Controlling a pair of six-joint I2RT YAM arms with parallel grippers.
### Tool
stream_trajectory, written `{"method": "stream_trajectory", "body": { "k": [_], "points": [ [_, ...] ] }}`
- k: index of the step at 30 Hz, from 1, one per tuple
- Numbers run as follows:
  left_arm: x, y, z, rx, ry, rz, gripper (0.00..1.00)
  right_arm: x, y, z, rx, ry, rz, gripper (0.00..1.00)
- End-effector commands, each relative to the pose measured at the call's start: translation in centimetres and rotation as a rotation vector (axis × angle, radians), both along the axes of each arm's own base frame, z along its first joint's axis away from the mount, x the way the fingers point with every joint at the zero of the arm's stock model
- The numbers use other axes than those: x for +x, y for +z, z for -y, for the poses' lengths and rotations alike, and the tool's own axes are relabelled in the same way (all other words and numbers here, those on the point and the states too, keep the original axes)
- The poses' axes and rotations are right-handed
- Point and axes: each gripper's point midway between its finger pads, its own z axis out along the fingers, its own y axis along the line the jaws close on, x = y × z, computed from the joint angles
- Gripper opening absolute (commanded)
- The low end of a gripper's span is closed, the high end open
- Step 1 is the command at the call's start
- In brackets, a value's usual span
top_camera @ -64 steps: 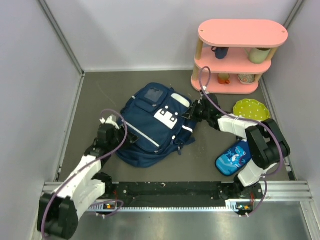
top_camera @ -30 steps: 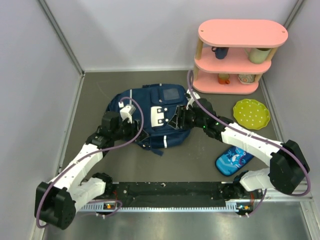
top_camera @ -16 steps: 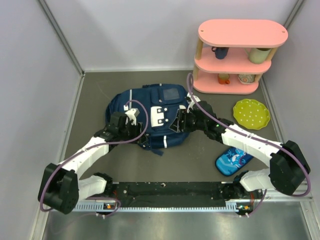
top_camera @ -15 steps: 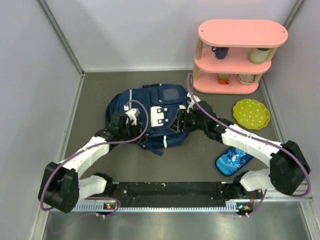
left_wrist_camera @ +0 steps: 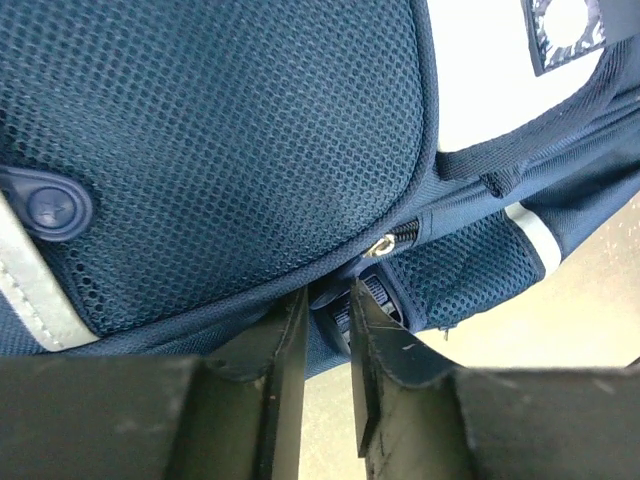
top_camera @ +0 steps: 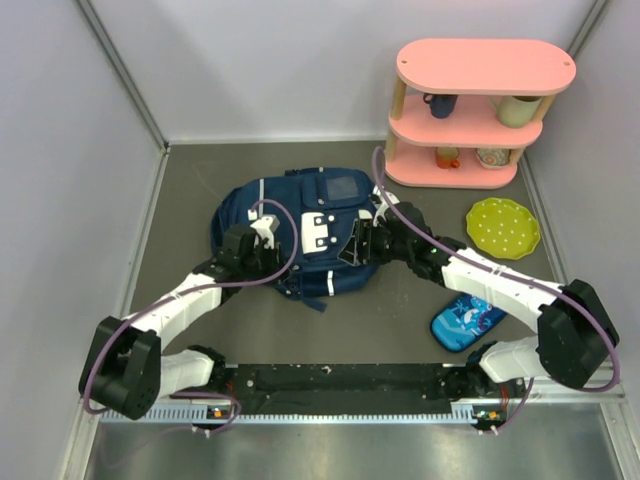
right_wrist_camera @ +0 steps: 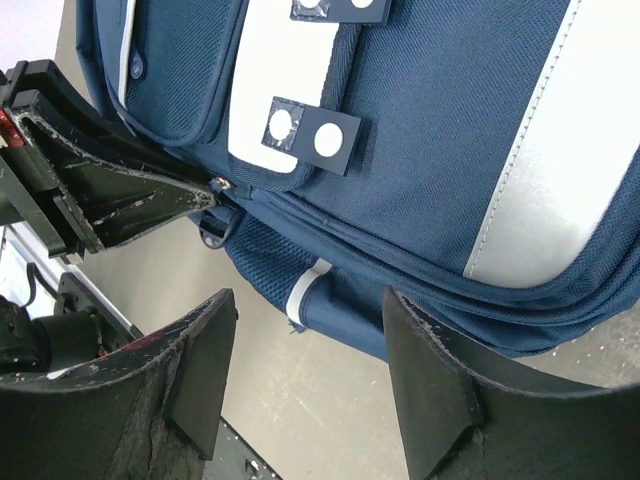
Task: Pack the student bag
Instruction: Unzip the student bag at the center of the board.
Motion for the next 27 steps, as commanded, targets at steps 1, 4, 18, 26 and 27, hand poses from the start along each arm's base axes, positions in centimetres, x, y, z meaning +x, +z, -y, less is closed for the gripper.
{"method": "stream_trajectory", "body": {
  "k": [1, 4, 18, 26, 27],
  "points": [
    [1.4, 1.3, 1.4, -0.060, -0.032, 0.084, 0.23, 0.7, 1.1, -0.5, 0.032, 0.001, 0.022, 0.60],
    [1.7, 1.6, 1.8, -0.072, -0.038, 0.102, 0.23, 0.7, 0.9, -0.5, 0.030, 0.002, 0.017, 0.60],
    [2.3, 1.7, 2.8, -0.124, -0.021, 0.105, 0.34, 0.5, 0.3, -0.7, 0.027, 0.016, -0.003, 0.60],
    [2.3, 1.3, 3.1, -0.107, -0.004, 0.106, 0.11, 0.4, 0.2, -0.7, 0.025, 0.018, -0.006, 0.60],
    [2.3, 1.2, 2.9, -0.104, 0.005, 0.107, 0.10, 0.4, 0.3, -0.7, 0.026, 0.018, -0.004, 0.59]
  ]
}}
